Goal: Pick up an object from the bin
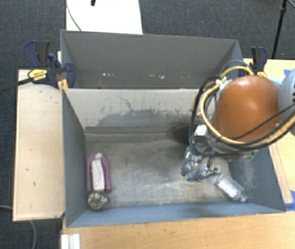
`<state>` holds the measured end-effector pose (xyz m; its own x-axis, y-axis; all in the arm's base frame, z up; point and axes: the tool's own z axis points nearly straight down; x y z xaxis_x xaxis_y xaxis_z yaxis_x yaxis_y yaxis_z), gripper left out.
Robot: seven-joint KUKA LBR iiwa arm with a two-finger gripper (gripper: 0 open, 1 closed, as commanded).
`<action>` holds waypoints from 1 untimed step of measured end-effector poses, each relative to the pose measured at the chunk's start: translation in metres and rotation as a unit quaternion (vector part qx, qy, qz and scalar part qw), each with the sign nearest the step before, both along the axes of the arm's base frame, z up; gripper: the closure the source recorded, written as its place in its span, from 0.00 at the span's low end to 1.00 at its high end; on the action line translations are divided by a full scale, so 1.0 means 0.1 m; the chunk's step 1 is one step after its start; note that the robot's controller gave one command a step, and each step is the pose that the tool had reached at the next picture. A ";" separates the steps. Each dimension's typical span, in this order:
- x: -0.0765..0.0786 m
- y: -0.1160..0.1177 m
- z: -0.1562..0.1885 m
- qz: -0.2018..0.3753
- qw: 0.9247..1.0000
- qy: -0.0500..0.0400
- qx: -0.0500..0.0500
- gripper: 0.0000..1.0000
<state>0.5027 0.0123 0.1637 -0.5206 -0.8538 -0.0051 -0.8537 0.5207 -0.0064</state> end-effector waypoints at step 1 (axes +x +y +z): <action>0.01 0.01 0.54 -0.041 0.999 0.000 0.000 1.00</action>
Offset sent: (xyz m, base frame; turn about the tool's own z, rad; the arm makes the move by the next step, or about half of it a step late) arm -0.0002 0.0002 0.0514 0.0816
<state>0.5041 0.0129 0.2180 -0.5891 -0.8080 -0.0056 -0.8080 0.5891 -0.0054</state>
